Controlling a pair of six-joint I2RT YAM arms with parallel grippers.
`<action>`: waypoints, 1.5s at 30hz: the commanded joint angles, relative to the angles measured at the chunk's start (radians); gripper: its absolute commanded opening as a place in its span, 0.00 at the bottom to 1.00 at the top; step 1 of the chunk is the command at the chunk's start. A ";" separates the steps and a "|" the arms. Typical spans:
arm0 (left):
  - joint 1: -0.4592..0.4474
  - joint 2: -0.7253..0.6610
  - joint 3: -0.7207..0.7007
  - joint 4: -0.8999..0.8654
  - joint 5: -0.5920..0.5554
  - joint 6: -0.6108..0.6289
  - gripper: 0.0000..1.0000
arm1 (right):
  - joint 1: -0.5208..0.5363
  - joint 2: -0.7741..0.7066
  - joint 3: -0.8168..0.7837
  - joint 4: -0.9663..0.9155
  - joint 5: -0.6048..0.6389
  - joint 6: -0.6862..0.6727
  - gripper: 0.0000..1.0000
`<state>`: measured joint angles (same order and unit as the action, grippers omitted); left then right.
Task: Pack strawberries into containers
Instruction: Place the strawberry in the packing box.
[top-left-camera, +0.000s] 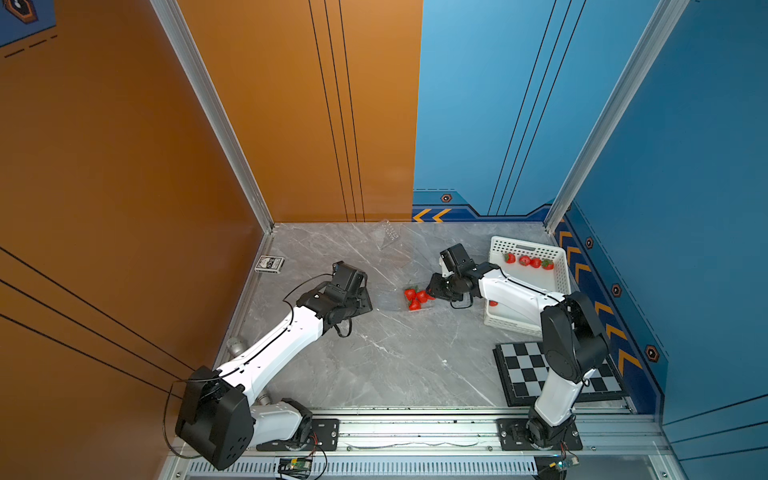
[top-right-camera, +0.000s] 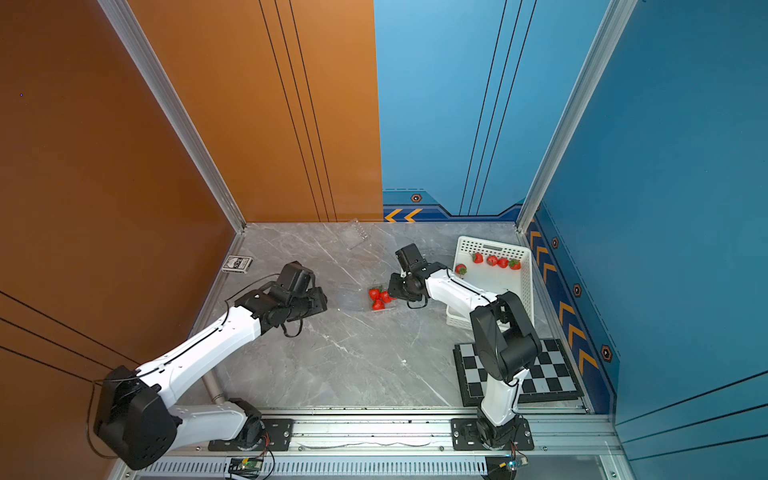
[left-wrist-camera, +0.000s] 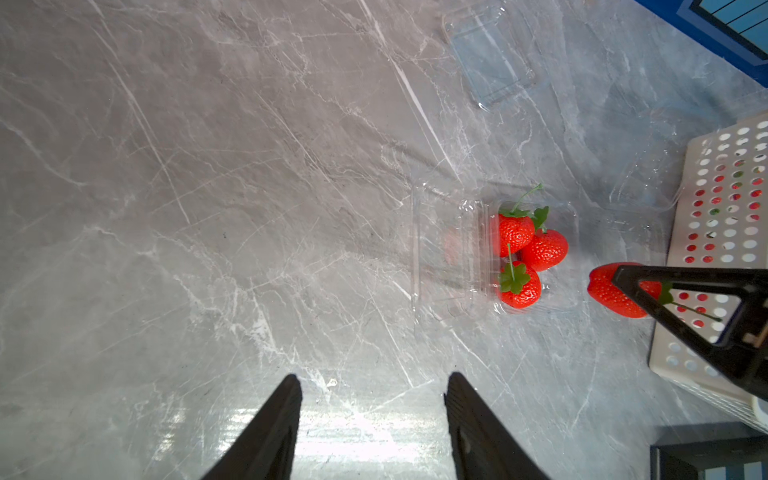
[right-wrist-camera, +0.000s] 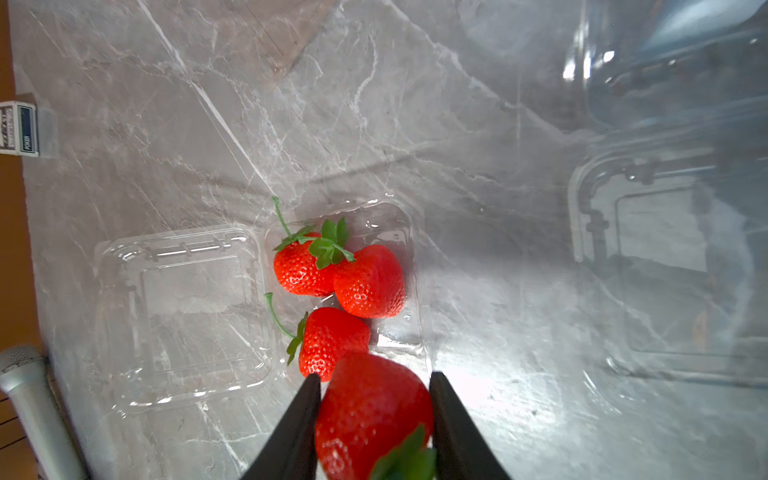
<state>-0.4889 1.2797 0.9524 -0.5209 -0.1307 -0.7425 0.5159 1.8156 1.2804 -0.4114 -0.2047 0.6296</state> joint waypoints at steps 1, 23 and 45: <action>0.005 0.015 -0.020 0.025 0.017 -0.020 0.58 | 0.015 0.017 0.031 -0.002 0.033 0.015 0.19; 0.000 0.077 -0.003 0.036 0.029 -0.006 0.58 | 0.043 0.098 0.057 0.008 0.036 0.028 0.27; 0.002 0.098 0.009 0.038 0.035 0.002 0.58 | 0.046 0.113 0.065 -0.010 0.027 0.027 0.49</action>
<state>-0.4900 1.3701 0.9440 -0.4820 -0.1112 -0.7498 0.5549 1.9133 1.3231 -0.4088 -0.1856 0.6521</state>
